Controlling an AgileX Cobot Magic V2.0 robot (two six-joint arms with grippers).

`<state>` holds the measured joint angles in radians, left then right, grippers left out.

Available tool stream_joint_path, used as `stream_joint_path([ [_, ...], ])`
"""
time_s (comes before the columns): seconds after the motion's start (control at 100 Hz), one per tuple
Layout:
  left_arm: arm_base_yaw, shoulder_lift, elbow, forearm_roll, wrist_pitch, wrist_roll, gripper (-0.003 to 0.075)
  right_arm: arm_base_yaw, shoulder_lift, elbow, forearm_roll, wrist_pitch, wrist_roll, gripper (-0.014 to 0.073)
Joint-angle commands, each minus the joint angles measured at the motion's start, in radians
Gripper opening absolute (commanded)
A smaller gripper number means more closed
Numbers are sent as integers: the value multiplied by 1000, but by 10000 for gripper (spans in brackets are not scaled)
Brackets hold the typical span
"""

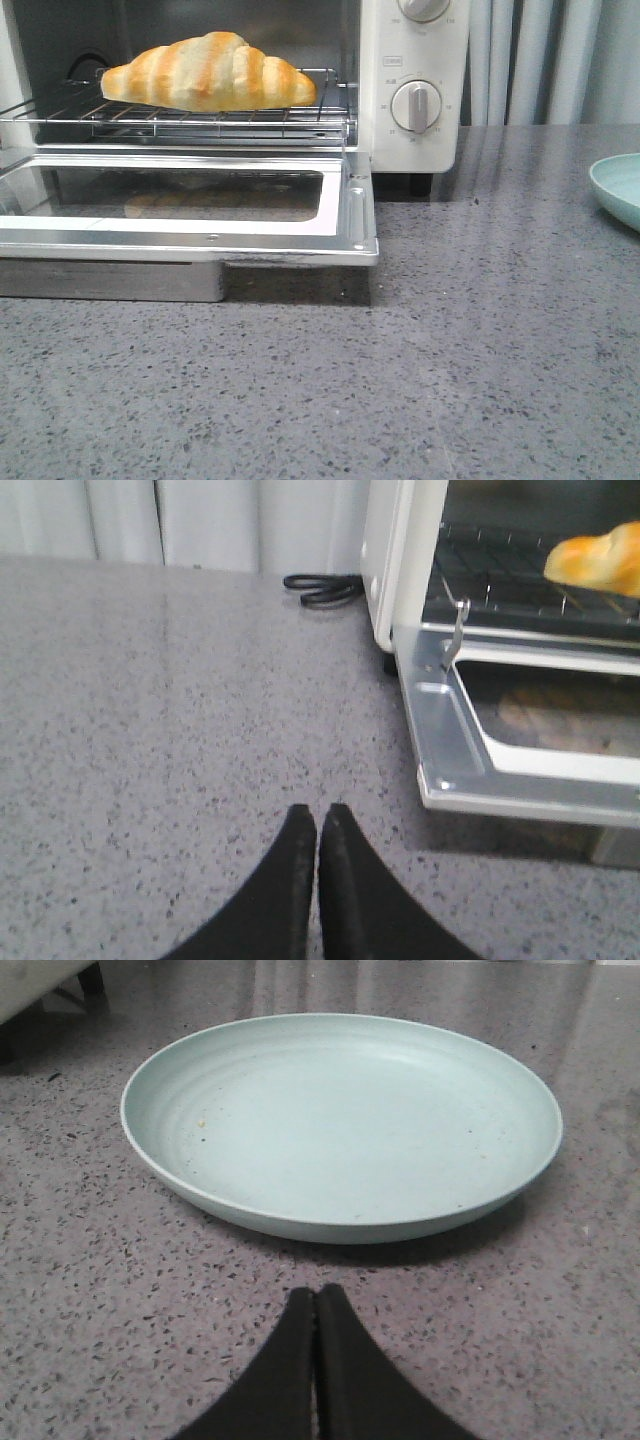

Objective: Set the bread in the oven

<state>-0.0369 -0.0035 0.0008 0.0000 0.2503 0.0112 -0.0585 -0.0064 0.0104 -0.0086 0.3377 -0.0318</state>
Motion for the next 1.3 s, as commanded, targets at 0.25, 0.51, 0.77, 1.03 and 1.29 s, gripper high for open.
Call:
stream_joint_path([
  [0.25,-2,-31,24,30,37,-11,-21,0,-23,13,-19,-30,-13,-69],
  [0.51,-2,-31,24,56,39,-11,-21,0,-23,13,-19,-30,-13,-69],
  [0.77,-2,-31,24,56,35,-11,-21,0,-23,13,-19,-30,-13,-69],
  [1.03,-2,-31,24,56,33,-11,-21,0,-23,13,-19,-30,-13,-69],
  [1.29,-2,-31,24,56,33,-11,-21,0,-23,13,-19,-30,-13,-69],
])
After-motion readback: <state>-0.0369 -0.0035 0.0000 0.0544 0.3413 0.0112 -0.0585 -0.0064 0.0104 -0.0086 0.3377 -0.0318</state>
